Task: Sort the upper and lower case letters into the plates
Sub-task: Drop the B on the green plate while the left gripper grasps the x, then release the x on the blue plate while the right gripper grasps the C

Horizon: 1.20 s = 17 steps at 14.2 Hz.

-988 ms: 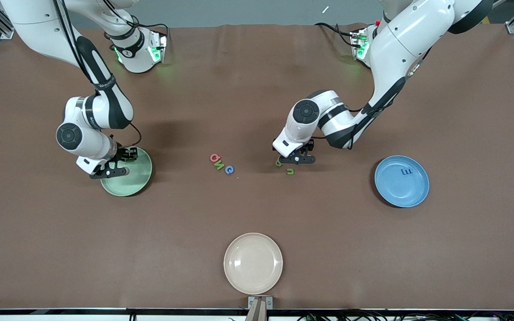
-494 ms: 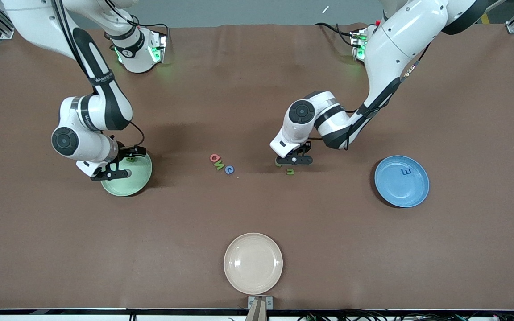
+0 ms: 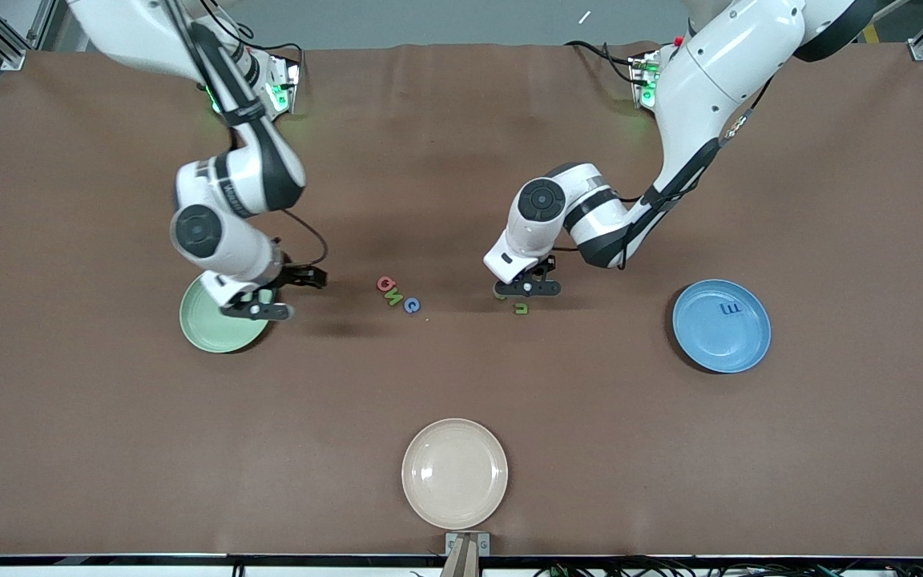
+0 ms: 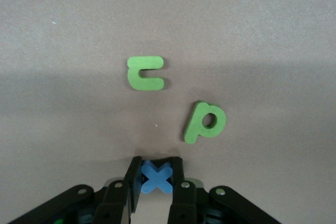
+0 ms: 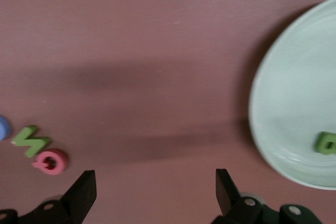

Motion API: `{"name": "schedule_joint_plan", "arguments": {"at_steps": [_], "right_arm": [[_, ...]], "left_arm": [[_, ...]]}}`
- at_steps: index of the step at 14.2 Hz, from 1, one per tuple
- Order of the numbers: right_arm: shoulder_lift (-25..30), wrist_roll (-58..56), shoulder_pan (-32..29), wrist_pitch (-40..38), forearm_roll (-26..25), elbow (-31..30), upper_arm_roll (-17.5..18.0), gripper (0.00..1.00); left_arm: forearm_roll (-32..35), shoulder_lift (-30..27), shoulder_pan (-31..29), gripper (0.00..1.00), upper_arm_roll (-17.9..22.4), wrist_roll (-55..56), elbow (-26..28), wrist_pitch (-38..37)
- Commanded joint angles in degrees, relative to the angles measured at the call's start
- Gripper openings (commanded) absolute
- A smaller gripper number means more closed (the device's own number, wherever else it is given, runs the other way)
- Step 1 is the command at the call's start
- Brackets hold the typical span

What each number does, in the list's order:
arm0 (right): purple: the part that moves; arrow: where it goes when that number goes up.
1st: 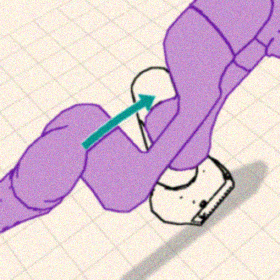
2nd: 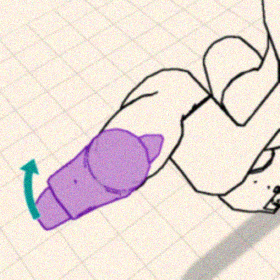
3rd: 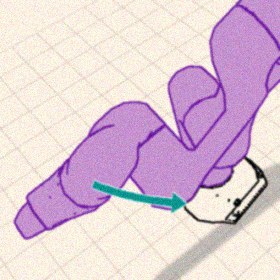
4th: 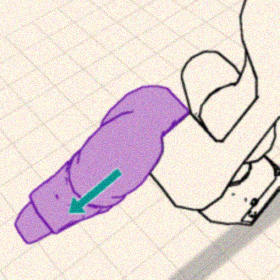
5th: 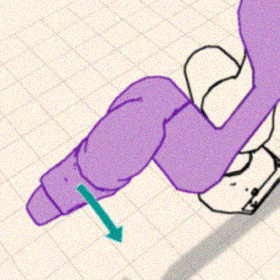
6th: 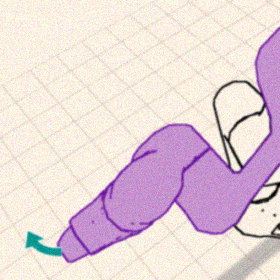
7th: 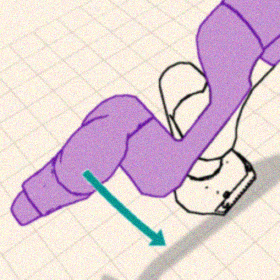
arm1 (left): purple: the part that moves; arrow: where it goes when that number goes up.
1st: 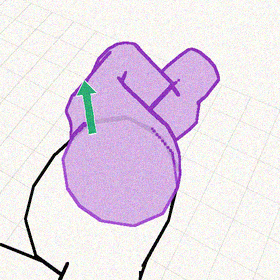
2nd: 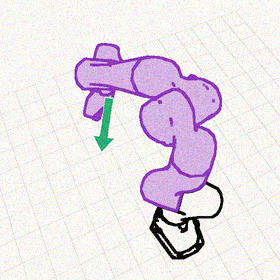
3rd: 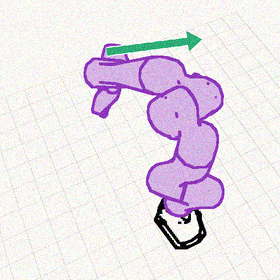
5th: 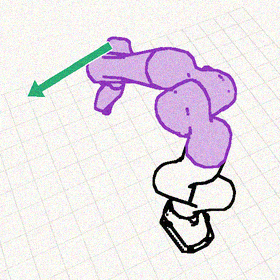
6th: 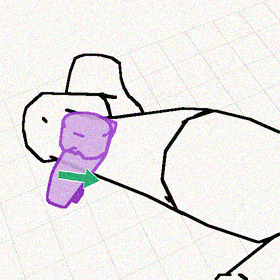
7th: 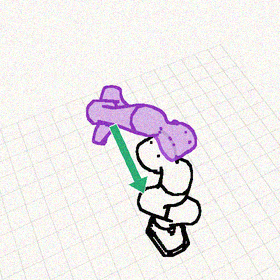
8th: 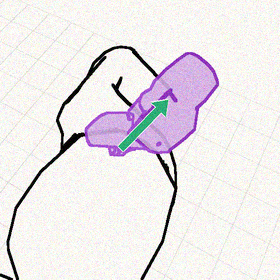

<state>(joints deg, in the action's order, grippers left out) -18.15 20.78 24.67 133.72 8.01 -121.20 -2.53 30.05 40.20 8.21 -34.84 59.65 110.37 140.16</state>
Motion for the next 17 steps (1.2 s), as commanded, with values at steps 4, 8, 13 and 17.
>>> {"name": "schedule_joint_plan", "arguments": {"at_steps": [4, 8, 13, 17], "right_arm": [[-6.36, 12.58, 8.99, 6.1, 1.22, 5.18, -0.55, 1.0], [-10.22, 26.55, 13.47, 10.95, 1.13, 7.72, -0.55, 1.0], [-19.54, 46.86, 17.34, 9.81, 0.43, 20.28, -0.64, 1.0], [-21.83, 55.32, 18.05, 8.58, 0.17, 23.02, -0.73, 1.0]], "left_arm": [[0.8, -5.12, -2.49, 0.08, 0.47, -0.14, 0.64, -6.98], [0.19, -10.92, -8.98, 0.07, -0.66, -5.31, 1.69, -7.44], [0.88, -14.53, -28.91, 0.04, -8.4, -16.03, 5.64, -7.09], [2.98, -14.19, -40.96, 0.04, -9.64, -26.85, 7.92, -4.3]]}}
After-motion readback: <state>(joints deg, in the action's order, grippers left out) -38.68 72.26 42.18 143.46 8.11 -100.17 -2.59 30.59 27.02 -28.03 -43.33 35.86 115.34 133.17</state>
